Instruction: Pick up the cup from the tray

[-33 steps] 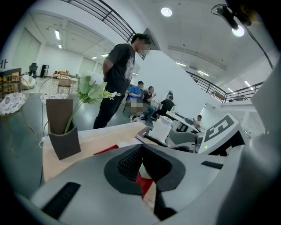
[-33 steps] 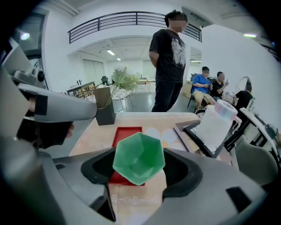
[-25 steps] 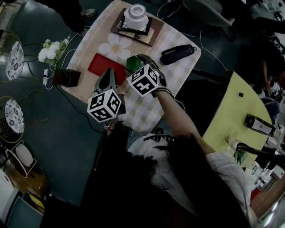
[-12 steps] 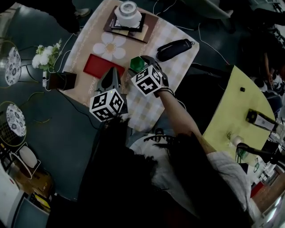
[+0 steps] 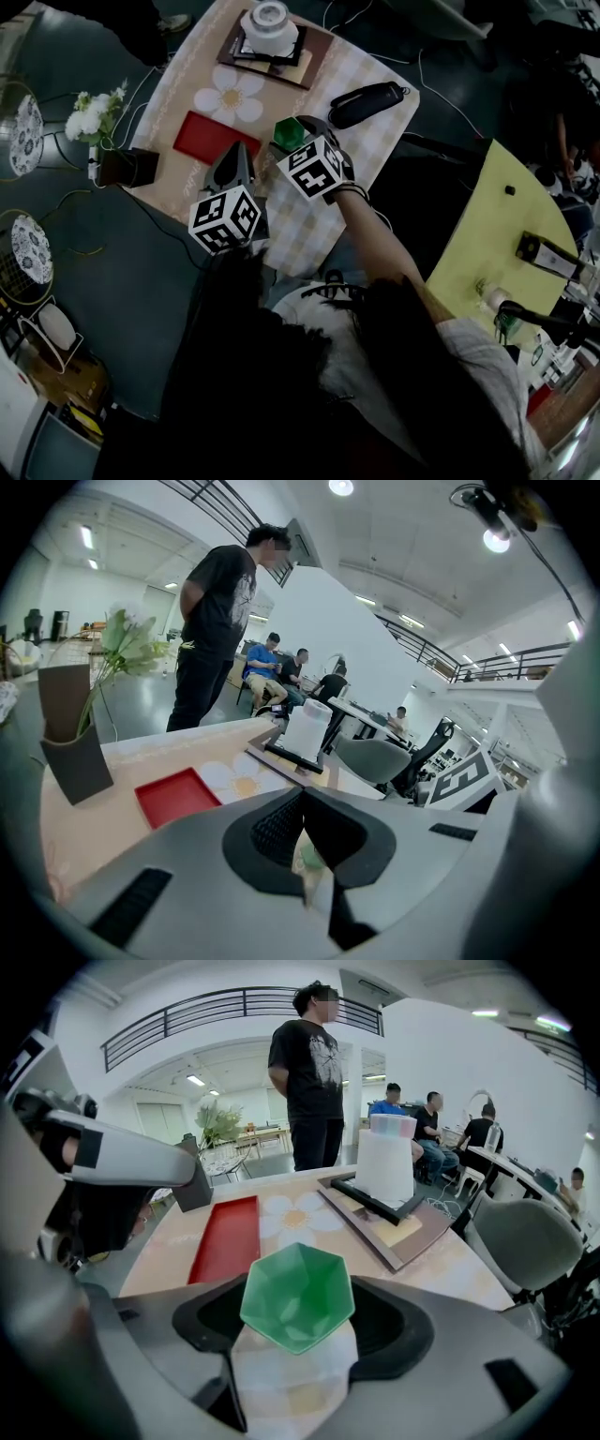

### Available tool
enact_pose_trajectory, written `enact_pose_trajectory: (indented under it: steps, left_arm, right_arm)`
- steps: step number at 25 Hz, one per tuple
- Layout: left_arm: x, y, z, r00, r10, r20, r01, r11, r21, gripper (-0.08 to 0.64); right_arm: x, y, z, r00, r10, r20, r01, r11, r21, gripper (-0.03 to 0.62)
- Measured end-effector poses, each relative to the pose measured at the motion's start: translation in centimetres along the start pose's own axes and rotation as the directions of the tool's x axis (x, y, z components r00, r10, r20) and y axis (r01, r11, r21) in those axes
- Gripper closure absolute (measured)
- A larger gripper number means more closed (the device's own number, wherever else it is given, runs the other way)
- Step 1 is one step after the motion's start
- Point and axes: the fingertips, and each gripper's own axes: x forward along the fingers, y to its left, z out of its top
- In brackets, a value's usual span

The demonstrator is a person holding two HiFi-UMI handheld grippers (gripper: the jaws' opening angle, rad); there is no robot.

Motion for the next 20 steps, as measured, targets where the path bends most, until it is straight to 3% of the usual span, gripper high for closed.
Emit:
enact_pose_trajectory:
  steps: [4, 9, 13, 20]
  left_arm:
    - [-0.3, -0.1, -0.1, 1.0, -0.001, -0.003, 0.001, 1.0, 0.004, 0.551]
    - [-0.9, 0.2, 0.0, 1.0, 0.002, 0.016, -0.002, 1.0, 0.005, 0.551]
    - [-1.7, -0.5, 0.4, 0.999, -0.017, 0.041, 0.016, 1.0, 0.014, 0.551]
    - [-3.7, -2.2, 1.5, 0.993, -0.063, 0.096, 0.059, 0.998, 0.036, 0.551]
  right_arm:
    - [-0.2, 0.4, -0.2, 0.999, 0.031, 0.021, -0.032, 0.998, 0.053, 0.25]
    - [-2.3, -0.2, 1.4, 0.995, 0.0, 0.103, -0.007, 0.998, 0.066, 0.227]
    - [-5.6, -1.0, 3.9, 0.976, -0.046, 0.215, 0.025, 0.995, 0.101, 0.227]
    - [-10.5, -0.1, 6.6, 0.94, -0.037, 0.338, -0.01, 0.99, 0.138, 0.24]
